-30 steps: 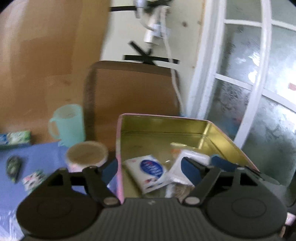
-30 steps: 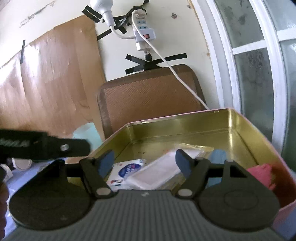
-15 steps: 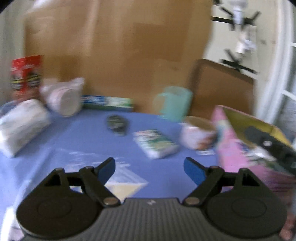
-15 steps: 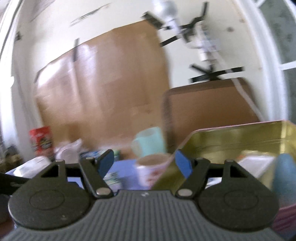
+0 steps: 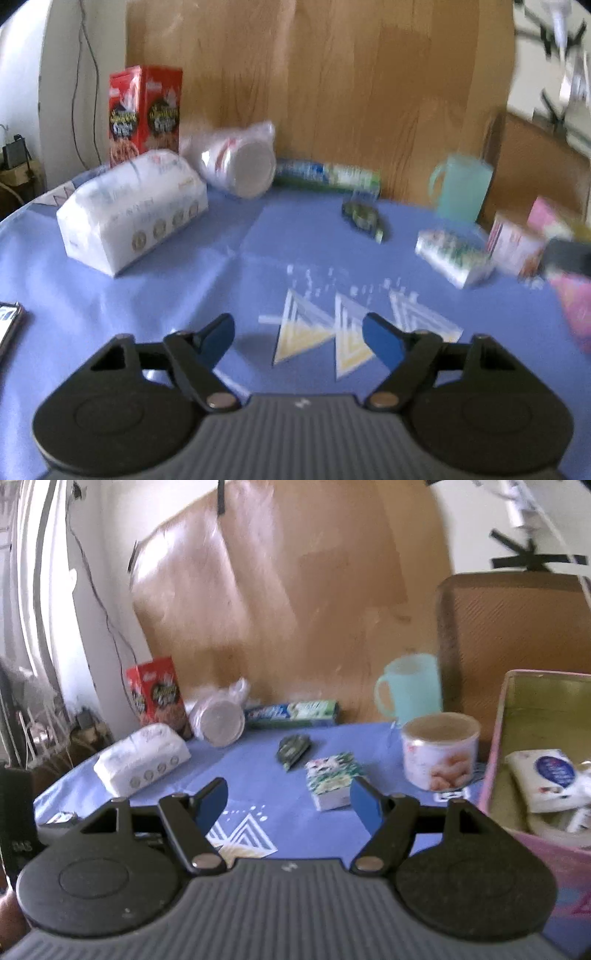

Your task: Organize soft objects

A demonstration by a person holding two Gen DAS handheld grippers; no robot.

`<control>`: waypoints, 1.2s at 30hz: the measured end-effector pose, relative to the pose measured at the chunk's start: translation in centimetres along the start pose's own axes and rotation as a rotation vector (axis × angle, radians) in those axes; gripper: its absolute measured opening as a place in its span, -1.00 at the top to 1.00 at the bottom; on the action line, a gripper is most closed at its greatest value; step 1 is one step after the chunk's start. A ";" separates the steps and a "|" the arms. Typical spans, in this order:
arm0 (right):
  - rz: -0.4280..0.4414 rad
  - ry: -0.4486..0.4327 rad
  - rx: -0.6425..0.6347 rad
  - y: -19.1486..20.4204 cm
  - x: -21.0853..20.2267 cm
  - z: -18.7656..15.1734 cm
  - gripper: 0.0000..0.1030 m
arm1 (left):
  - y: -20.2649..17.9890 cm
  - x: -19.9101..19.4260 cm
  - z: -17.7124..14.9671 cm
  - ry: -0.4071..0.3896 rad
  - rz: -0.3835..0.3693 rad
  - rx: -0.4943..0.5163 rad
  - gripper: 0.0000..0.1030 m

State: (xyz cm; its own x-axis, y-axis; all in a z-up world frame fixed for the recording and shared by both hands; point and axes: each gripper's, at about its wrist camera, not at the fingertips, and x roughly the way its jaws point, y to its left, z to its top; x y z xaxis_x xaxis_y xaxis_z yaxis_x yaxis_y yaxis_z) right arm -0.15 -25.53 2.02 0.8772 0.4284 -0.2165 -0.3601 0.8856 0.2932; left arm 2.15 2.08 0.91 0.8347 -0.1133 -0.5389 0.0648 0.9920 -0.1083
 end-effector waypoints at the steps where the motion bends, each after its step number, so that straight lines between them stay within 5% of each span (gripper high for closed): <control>1: 0.003 0.013 -0.015 0.4 0.9 0.4 -0.46 | 0.1 -0.2 -0.1 -0.013 -0.007 -0.005 -0.68; 7: 0.008 0.081 -0.076 1.6 8.6 3.7 -0.45 | 1.2 -1.0 -0.3 -0.073 -0.055 -0.062 -0.68; 15: -0.144 0.413 -0.152 1.8 24.5 5.2 -0.40 | 3.2 -1.3 -0.3 -0.103 -0.091 -0.191 -0.68; 17: -0.153 0.407 -0.117 1.2 25.6 5.2 -0.25 | 3.6 -1.2 -0.3 -0.101 -0.102 -0.213 -0.68; 18: -0.144 0.407 -0.126 1.4 25.6 5.4 0.14 | 3.7 -1.2 -0.3 -0.101 -0.104 -0.222 -0.68; 23: -0.063 0.392 -0.167 2.1 22.9 4.2 0.12 | 3.7 -1.2 -0.3 -0.109 -0.085 -0.226 -0.68; 36: 0.102 0.330 -0.251 2.2 7.5 -2.1 0.11 | 2.9 -1.2 -0.3 -0.107 -0.029 -0.186 -0.78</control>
State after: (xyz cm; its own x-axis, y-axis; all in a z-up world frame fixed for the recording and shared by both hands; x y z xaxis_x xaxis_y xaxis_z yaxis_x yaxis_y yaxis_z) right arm 4.95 -19.98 -0.90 0.6992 0.5144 -0.4965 -0.5418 0.8343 0.1014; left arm 1.18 5.12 1.04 0.8880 -0.1253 -0.4424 -0.0042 0.9599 -0.2803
